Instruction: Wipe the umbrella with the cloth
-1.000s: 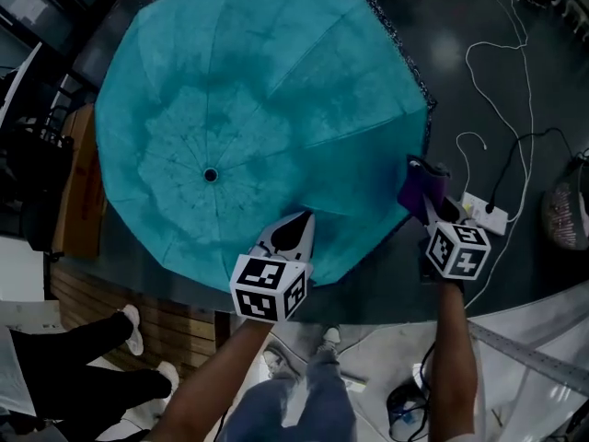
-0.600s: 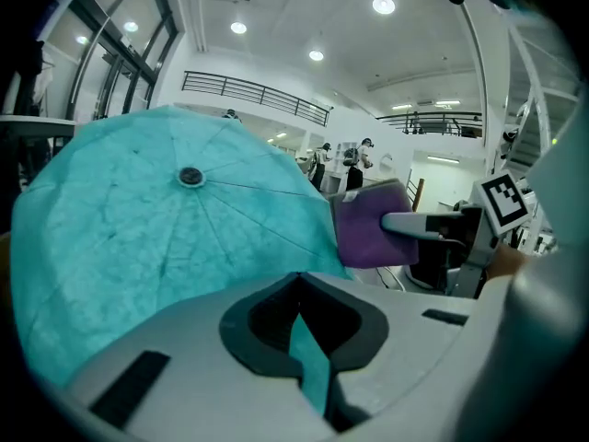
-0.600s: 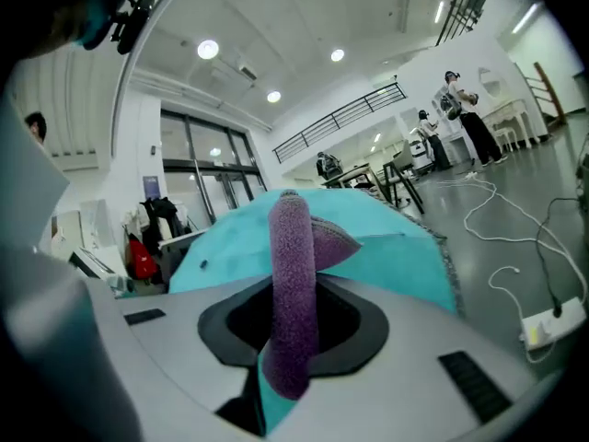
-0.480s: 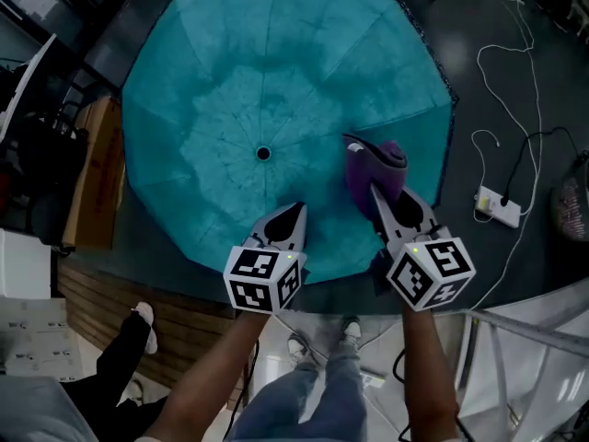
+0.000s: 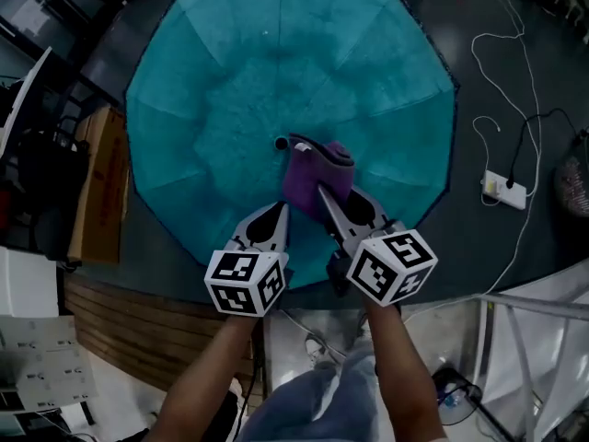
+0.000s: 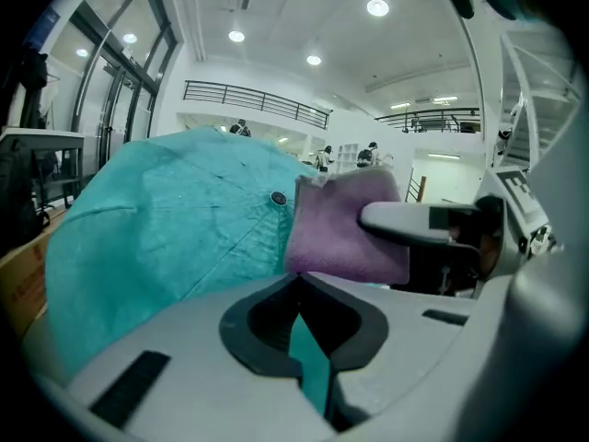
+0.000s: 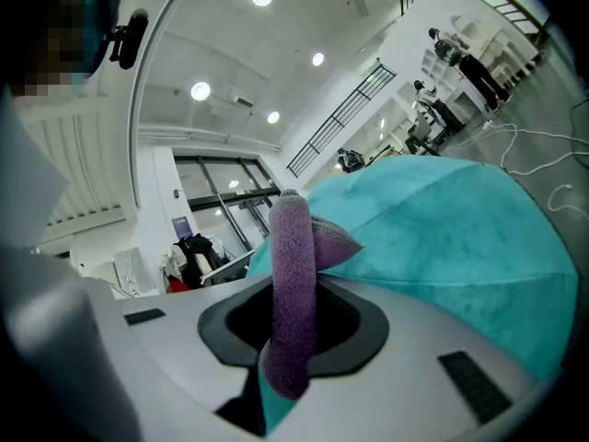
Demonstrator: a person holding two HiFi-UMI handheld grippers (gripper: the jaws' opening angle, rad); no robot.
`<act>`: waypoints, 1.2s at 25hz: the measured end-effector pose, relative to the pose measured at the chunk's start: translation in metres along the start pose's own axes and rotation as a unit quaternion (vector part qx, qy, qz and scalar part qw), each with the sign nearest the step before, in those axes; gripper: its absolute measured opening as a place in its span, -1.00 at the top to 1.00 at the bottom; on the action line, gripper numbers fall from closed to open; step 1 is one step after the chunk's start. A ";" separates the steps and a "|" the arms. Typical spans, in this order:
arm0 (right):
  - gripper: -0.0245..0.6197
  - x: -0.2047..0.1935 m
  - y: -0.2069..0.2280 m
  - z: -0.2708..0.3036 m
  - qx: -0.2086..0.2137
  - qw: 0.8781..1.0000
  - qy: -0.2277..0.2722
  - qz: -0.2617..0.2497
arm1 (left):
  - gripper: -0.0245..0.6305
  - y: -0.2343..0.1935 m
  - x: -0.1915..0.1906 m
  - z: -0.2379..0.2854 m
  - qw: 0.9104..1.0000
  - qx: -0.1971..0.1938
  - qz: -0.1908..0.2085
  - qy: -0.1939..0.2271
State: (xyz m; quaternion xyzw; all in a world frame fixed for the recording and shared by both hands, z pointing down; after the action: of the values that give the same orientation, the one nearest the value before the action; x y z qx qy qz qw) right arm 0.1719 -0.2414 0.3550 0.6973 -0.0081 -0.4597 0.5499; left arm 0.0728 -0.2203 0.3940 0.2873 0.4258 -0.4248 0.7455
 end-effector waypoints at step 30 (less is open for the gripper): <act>0.69 -0.075 0.270 -0.171 -0.214 0.970 0.021 0.109 | 0.91 0.179 -0.061 0.097 0.987 -0.134 0.069 -0.059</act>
State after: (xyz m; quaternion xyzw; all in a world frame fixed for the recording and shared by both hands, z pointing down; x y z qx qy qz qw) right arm 0.3731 -0.1792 0.6063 0.5676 0.0266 -0.3735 0.7333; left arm 0.2509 -0.1890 0.5053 0.1875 0.4132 -0.3279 0.8286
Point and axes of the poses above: the fingertips, and each gripper's own axes: z forward along the fingers, y to its right, x out of its top, the point moved 2 cm from there along -z, backward along the fingers, and after that the axes turned 14 degrees about z, right-handed, at the moved point
